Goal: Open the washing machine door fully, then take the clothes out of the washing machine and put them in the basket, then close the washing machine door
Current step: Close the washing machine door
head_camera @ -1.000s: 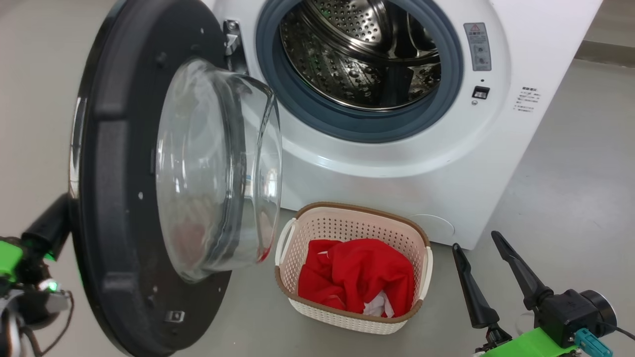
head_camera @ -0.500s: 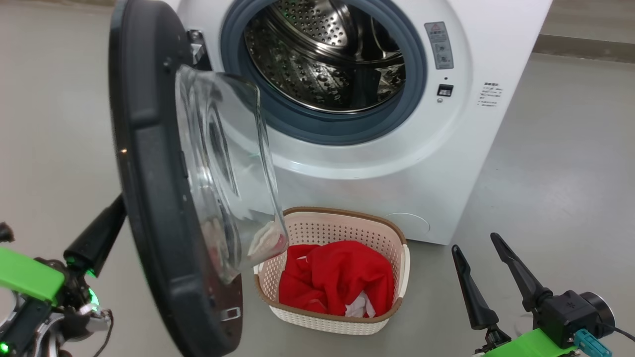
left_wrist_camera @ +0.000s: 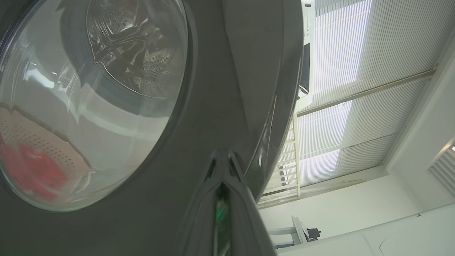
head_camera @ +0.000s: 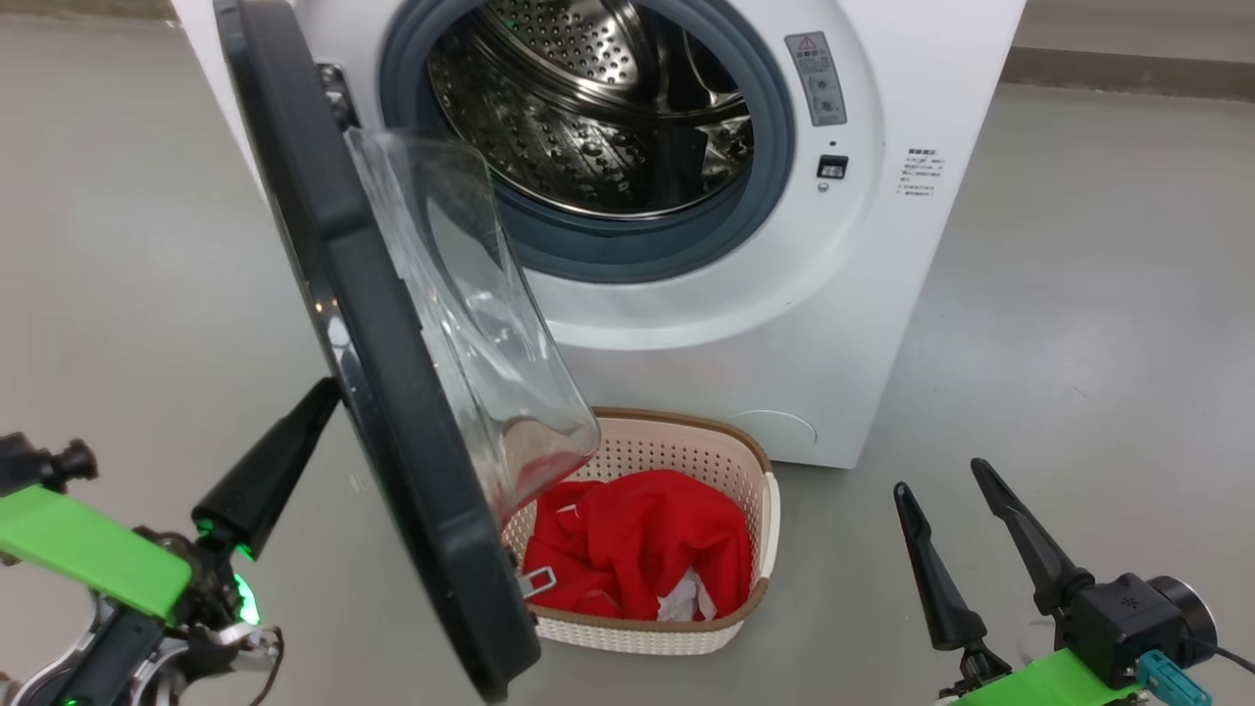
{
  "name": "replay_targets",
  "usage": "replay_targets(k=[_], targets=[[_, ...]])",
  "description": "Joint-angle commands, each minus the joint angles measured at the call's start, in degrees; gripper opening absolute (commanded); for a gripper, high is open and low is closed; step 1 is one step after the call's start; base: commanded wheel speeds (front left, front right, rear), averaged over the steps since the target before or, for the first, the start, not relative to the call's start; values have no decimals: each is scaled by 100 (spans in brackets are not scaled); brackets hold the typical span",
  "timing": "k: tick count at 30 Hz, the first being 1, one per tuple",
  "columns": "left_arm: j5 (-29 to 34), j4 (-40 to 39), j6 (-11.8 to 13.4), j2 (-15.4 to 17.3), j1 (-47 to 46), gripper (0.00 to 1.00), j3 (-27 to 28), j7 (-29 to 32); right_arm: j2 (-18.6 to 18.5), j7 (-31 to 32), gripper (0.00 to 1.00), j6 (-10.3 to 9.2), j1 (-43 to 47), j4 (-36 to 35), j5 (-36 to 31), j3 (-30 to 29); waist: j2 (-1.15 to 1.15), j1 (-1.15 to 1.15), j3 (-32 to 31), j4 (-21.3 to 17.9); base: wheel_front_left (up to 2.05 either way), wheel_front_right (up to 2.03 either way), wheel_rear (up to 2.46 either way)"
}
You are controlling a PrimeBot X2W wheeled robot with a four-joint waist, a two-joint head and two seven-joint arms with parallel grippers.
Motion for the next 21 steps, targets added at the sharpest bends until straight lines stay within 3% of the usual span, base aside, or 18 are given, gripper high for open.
replay_targets(k=[1, 21], targets=[[-68, -154, -43, 67, -119, 0, 69, -7, -46, -31, 100, 36, -165, -166, -19, 157, 0, 0, 41, -47, 0, 0, 0], [-423, 382, -413, 12, -698, 0, -656, -461, -46, -15, 100, 36, -326, -205, -65, 171, 0, 0, 408, -448, 0, 0, 0]])
